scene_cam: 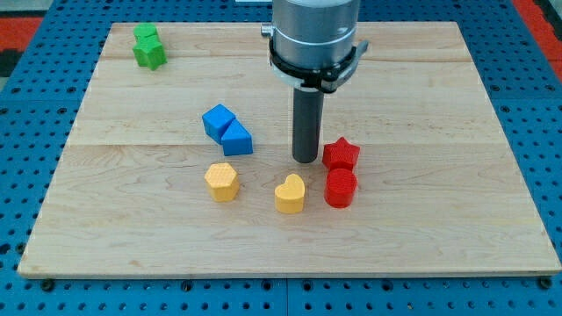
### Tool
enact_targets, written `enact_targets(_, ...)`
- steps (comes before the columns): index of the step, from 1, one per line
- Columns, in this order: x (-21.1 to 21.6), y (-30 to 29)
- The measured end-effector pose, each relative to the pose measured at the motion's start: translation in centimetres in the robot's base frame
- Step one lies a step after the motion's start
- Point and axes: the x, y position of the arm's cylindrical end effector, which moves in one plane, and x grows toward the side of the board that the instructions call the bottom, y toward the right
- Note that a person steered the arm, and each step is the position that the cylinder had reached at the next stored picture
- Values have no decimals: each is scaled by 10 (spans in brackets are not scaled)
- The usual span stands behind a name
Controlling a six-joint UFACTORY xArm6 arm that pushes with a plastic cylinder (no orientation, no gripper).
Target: Push the red star parallel to the red circle
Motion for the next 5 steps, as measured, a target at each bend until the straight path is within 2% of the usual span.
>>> enact_targets(2, 14, 90)
enact_targets(3, 40, 97)
enact_targets(5, 18, 120)
